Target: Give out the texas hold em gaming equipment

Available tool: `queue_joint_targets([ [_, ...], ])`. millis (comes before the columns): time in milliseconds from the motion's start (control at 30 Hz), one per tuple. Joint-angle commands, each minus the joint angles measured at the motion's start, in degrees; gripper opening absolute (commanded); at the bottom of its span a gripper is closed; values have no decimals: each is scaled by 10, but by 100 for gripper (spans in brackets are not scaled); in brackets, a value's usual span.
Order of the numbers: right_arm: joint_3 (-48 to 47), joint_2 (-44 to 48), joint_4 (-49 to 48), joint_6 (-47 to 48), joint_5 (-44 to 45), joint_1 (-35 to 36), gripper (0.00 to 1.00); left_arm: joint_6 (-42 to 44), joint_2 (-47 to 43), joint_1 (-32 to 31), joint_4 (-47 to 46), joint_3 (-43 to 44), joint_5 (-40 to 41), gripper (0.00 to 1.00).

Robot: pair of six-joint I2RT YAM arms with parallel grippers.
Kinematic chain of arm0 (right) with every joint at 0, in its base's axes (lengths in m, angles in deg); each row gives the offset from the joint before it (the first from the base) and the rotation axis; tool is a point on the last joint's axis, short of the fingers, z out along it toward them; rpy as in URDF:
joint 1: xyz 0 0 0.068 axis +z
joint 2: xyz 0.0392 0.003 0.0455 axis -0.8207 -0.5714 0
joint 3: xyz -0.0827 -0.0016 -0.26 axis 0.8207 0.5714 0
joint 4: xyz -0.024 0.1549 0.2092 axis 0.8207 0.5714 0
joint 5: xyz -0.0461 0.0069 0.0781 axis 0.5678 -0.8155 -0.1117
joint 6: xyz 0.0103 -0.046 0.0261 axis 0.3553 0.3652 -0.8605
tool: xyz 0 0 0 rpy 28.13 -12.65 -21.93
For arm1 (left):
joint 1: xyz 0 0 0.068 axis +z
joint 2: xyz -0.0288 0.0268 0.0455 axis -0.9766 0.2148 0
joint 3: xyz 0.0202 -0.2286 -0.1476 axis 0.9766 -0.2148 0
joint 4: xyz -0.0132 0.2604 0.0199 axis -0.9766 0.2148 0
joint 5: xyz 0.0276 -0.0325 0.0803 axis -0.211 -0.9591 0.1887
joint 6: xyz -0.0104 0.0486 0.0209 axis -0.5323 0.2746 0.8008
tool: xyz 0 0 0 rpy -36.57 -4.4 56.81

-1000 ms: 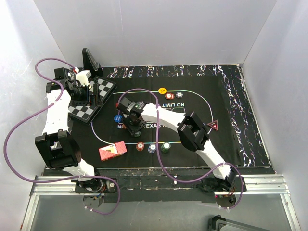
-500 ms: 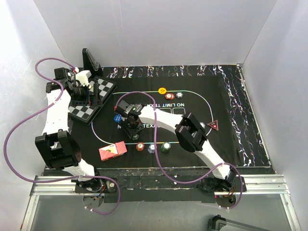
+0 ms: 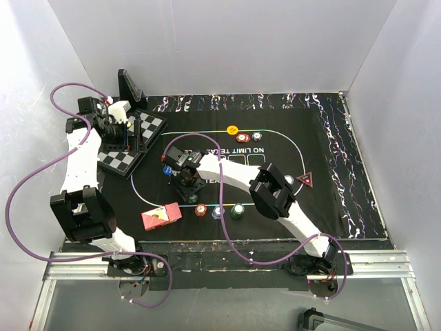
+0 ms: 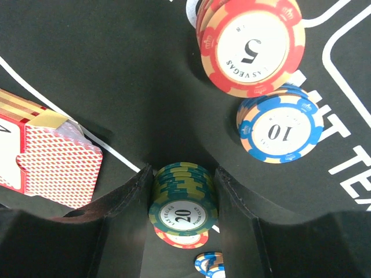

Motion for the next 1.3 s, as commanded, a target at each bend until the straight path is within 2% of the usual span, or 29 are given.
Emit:
queue_joint_targets([
  [0, -24, 5, -14, 3, 17, -2, 57, 4, -11, 3, -5, 13, -8, 100],
  [167, -21, 21, -14, 8, 11, -1, 65, 4, -13, 2, -2, 14, -8, 100],
  [400, 0, 76, -25, 21, 35, 5, 63, 6, -20, 3, 0, 9, -3, 100],
  [700, 62, 200, -17, 40, 108, 4, 63, 3, -20, 2, 5, 14, -4, 100],
  [833, 152, 268, -17, 20, 127, -9, 71, 1, -22, 3, 7, 20, -5, 100],
  [933, 238, 316, -31, -7, 145, -17, 82, -5, -21, 2, 7, 20, -8, 100],
  [1067, 351, 371, -51, -47, 150, -26, 85, -8, -20, 2, 5, 18, -13, 100],
  [1267, 452, 415, -68, -94, 155, -32, 88, -12, -16, 3, 6, 18, -19, 100],
])
